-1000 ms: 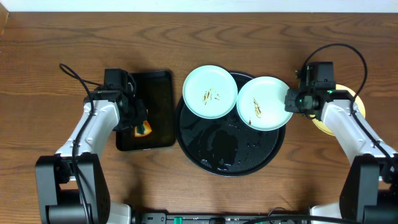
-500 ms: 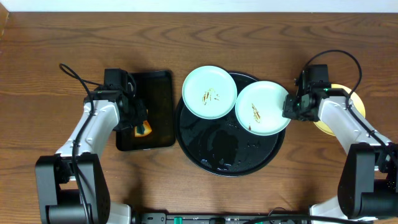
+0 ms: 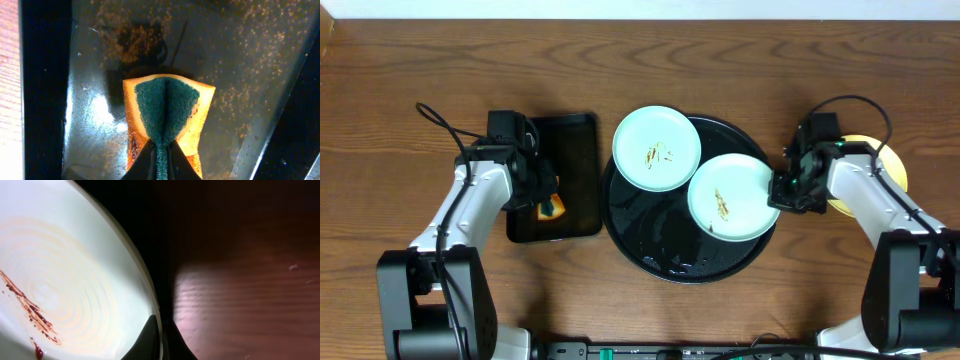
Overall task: Clean dirty plates on tray and stack at the side
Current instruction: 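Scrub the light-blue plate with the sponge in the left gripper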
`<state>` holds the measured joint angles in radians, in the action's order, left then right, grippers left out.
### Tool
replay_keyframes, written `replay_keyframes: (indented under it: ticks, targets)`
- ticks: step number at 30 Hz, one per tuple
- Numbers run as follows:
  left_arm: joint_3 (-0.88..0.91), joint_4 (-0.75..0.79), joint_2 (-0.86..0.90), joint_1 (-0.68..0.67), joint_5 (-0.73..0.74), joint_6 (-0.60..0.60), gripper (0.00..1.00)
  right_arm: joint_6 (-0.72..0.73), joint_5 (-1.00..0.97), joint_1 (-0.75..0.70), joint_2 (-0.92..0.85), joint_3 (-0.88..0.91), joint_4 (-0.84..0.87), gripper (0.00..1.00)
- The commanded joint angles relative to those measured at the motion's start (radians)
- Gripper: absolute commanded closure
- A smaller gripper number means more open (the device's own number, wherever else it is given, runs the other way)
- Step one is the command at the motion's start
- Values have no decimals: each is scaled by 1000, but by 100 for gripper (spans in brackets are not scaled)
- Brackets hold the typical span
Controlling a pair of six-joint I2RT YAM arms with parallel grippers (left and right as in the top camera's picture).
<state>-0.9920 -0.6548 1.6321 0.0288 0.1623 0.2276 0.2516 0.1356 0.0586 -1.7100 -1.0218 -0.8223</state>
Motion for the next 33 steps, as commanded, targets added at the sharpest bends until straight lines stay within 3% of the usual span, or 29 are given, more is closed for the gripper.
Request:
replay_keyframes:
  ticks: [1,8,14,20,27,33]
  targets:
    - [6,-11,-21,-2,22,-18,93,14,2,43,4,-3,-11,99]
    - [3,11,-136,-5,221,-97,93,14,2,105,4,-3,-8,99]
    - [3,12,-209,-101,242,-83,93,14,2,127,4,-3,-10,99]
    - [4,71,-192,-305,241,74,93,14,4,155,4,-3,-17,99]
    - [4,287,-105,-562,238,256,92,14,4,190,4,-3,-27,99]
    - [4,400,3,-707,238,327,93,14,4,196,4,-3,-26,99]
